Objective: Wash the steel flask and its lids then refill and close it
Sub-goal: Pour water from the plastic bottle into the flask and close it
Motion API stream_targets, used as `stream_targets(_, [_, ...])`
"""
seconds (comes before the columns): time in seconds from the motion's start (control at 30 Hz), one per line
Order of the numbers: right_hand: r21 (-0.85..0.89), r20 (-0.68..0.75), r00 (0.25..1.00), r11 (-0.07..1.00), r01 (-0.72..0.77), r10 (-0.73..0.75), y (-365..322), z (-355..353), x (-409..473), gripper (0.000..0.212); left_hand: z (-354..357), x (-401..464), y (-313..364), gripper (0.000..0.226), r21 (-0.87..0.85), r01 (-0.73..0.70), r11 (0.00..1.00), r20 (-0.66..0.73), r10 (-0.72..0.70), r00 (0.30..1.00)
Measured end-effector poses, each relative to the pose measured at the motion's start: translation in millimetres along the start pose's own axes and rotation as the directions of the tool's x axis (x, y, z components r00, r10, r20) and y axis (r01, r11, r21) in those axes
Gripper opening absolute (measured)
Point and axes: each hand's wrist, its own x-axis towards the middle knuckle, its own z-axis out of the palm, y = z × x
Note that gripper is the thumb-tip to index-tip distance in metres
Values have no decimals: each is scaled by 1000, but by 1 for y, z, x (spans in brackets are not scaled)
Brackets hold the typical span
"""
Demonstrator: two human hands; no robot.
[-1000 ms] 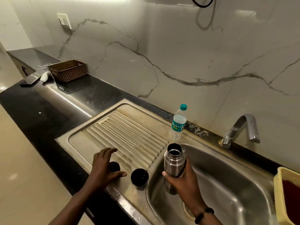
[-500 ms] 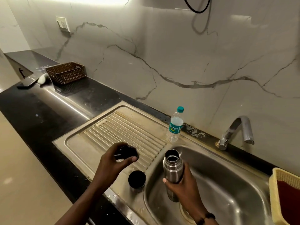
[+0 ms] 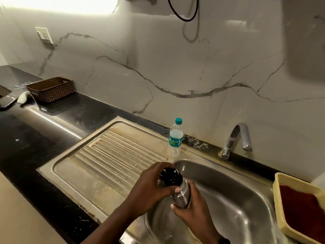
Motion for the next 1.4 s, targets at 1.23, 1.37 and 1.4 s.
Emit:
stream_targets(1.23, [74,-21,999,996,-40,41,-10,-44,-7,69,73,15,36,57,-231,85,969,-323,-159,933])
stream_targets(1.37, [64,-21,999,997,-32,33,-6,-50,-5,71,63,20,31,56,-199,42,979,-134,-70,988])
stream_targets(1.4, [51,-13,1000,998,-24,25,-6,-52,-5,70,61,21,30,56,-208,43,977,-84,-61,995])
